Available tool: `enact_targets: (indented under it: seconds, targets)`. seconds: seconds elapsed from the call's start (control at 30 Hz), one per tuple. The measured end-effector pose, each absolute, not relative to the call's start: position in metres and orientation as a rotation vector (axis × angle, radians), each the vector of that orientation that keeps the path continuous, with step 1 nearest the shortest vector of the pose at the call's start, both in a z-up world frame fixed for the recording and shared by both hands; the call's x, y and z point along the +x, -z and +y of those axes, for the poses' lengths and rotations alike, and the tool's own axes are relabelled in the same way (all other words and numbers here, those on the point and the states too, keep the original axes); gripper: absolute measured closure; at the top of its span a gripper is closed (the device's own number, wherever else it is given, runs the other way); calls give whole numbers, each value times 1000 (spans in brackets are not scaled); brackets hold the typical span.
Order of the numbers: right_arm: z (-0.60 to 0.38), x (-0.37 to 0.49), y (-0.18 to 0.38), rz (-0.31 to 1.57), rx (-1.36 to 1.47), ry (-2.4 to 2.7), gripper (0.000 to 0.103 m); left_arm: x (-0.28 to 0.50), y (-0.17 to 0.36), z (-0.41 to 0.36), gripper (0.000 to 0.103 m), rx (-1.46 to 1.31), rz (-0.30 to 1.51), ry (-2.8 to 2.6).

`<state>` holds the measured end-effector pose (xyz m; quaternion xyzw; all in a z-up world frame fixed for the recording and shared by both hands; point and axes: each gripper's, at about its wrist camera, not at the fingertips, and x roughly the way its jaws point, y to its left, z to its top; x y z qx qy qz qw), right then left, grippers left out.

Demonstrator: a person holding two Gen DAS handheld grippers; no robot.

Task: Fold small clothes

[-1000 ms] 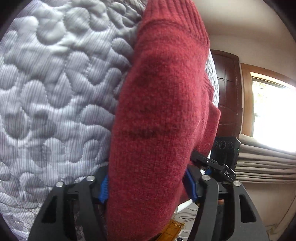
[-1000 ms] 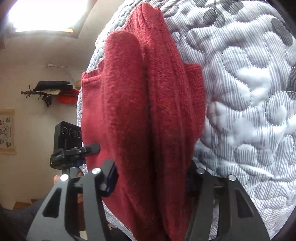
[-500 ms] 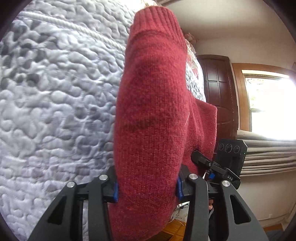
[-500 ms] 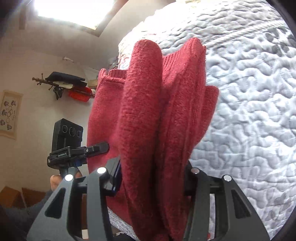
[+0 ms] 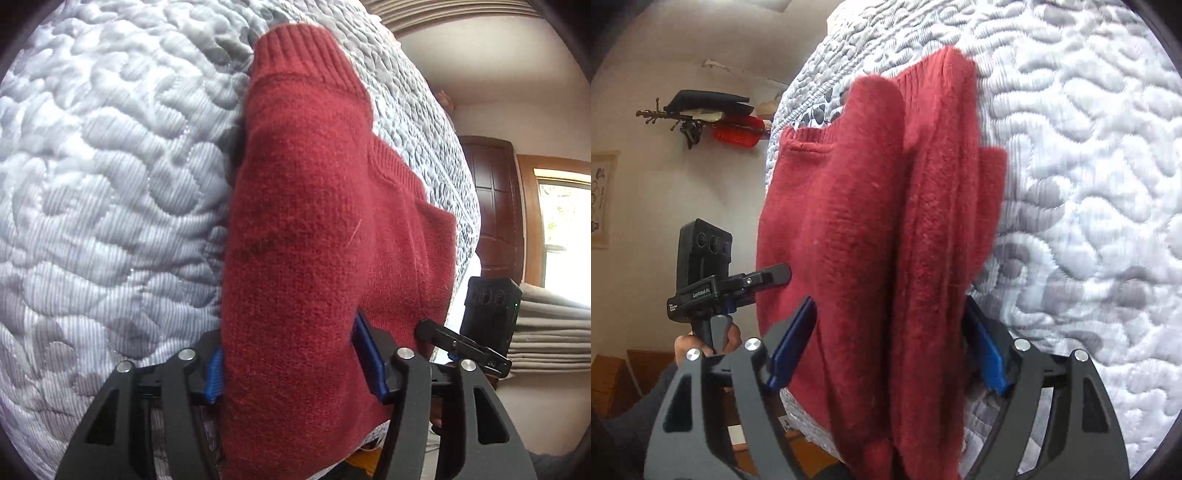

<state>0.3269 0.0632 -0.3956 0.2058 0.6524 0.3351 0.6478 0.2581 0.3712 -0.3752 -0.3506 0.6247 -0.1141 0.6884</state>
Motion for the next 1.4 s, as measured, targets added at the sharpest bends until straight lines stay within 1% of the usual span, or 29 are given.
enact_targets:
  seconds: [0.03,0.1,0.17,0.23,0.27,0.33,0.37,0.4,0.47,0.57,0.63,0.67,0.7,0.77,0.83,0.9,0.97,1.03,1.07,1.1,1.17,1.2,1.23,1.27,1.3,1.4]
  targets:
    - [47,328,383,1444,447,-748,24,253,370,372,32,-779,1391,245]
    - [29,336,354,1355,419,-721,23,241,349,371,32,-758,1348,204]
    - [19,348,333,1285,397,-700,22,225,321,373,31,-706,1252,137]
    - [33,366,329,1300,351,-711,24,203,295,367,29,-655,1154,155]
    - [44,373,333,1318,336,-730,29,194,287,363,29,-646,1123,180]
    - [56,385,349,1358,319,-757,47,182,281,352,29,-614,1100,238]
    - [62,389,360,1380,296,-745,73,180,281,340,29,-590,1102,259]
    - [72,392,372,1408,257,-716,93,181,284,328,29,-578,1110,281]
    - [75,395,395,1434,216,-662,94,187,300,313,29,-558,1163,293]
    - [62,393,412,1445,285,-650,94,190,319,300,29,-540,1204,316]
    - [53,389,401,1428,290,-664,90,191,321,298,29,-520,1226,323]
    - [50,388,387,1409,293,-658,80,193,320,298,29,-527,1232,321]
    - [48,388,371,1383,283,-647,78,194,316,301,29,-538,1228,321]
    - [43,369,336,1325,269,-692,79,193,300,306,28,-539,1190,327]
    - [49,340,313,1327,253,-791,79,194,288,314,23,-545,1143,325]
    - [64,309,317,1383,196,-883,79,198,287,321,20,-560,1129,307]
    - [78,294,339,1436,135,-878,79,204,301,322,20,-569,1171,286]
    - [74,291,368,1482,118,-814,92,211,324,320,20,-578,1226,277]
    - [69,292,381,1492,112,-785,103,208,330,321,20,-577,1229,274]
    - [62,294,390,1507,146,-775,103,209,336,320,20,-584,1228,283]
    - [56,297,383,1513,170,-769,103,209,338,318,19,-593,1228,271]
    - [54,295,372,1492,170,-771,97,208,333,319,19,-594,1225,260]
    - [50,292,357,1461,165,-766,88,206,326,320,19,-599,1217,253]
    - [47,287,345,1433,166,-761,76,202,318,321,19,-604,1206,253]
    - [43,280,332,1406,165,-760,73,196,309,321,19,-604,1186,261]
    - [40,252,323,1416,165,-779,73,176,294,319,17,-574,1150,266]
